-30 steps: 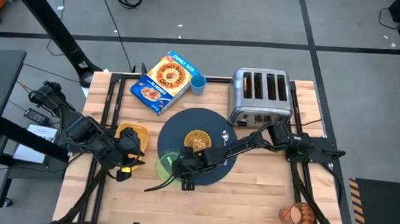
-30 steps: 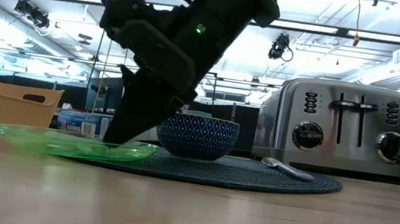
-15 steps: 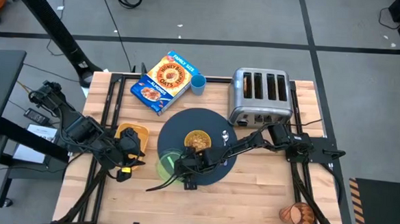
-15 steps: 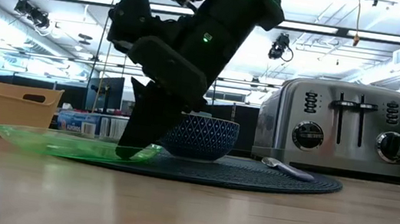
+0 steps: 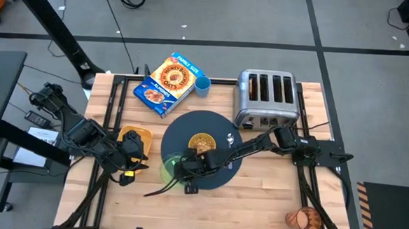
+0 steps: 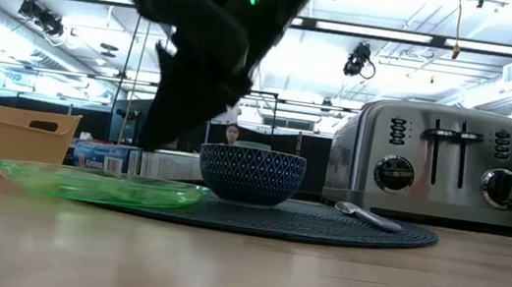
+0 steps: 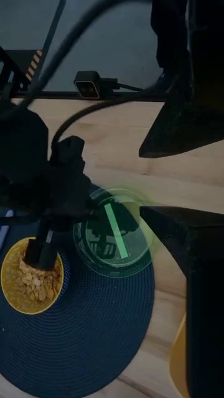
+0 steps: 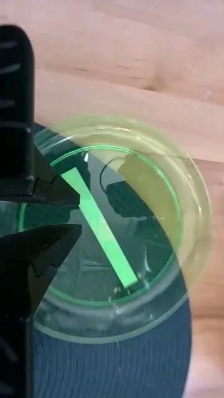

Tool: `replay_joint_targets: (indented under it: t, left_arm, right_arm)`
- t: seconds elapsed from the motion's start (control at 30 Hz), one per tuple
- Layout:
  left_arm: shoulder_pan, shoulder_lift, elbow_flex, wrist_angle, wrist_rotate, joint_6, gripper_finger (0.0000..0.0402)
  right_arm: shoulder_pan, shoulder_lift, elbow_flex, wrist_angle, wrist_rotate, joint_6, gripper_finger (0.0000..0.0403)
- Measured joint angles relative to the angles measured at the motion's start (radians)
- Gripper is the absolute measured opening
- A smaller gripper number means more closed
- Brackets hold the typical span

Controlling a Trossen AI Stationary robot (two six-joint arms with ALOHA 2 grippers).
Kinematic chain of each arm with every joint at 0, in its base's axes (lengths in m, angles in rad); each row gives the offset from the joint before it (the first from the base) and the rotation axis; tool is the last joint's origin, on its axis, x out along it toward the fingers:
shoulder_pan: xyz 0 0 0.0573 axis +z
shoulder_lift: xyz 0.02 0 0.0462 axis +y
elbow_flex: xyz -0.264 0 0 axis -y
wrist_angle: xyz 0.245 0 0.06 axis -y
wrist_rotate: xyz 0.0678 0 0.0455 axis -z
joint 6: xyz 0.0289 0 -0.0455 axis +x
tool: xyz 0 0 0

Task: Arrange a breakfast setting
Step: Put the bread on the plate

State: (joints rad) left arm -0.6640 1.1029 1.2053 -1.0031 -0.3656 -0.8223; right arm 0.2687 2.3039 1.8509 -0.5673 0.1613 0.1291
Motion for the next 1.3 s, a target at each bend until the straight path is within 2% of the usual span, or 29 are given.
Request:
replay_joint_targets:
  t: [0.17, 0.57, 0.83, 1.0, 1.2, 1.3]
  left_arm:
    - [-0.002, -0.003, 0.000, -0.002, 0.005, 0.000, 0.0144]
    - [-0.003, -0.053, 0.000, 0.001, -0.013, -0.028, 0.0144]
    - [-0.003, -0.050, 0.000, 0.100, -0.132, -0.049, 0.0144]
    - [-0.003, -0.050, 0.000, 0.145, -0.240, -0.050, 0.0144]
    - [0.003, -0.050, 0.000, 0.219, -0.362, -0.052, 0.0144]
    - [0.025, -0.050, 0.000, 0.237, -0.382, -0.062, 0.0144]
  right_arm:
    - [0.002, -0.055, 0.063, -0.129, 0.019, -0.001, 0.0068]
    - [0.060, -0.417, 0.067, -0.431, 0.184, 0.147, 0.0067]
    - [0.098, -0.621, 0.067, -0.630, 0.380, 0.419, 0.0068]
    - [0.095, -0.711, 0.067, -0.731, 0.476, 0.568, 0.0088]
    - [0.034, -0.762, 0.067, -0.921, 0.556, 0.901, 0.0126]
    - [-0.025, -0.755, 0.067, -1.010, 0.559, 0.997, 0.0137]
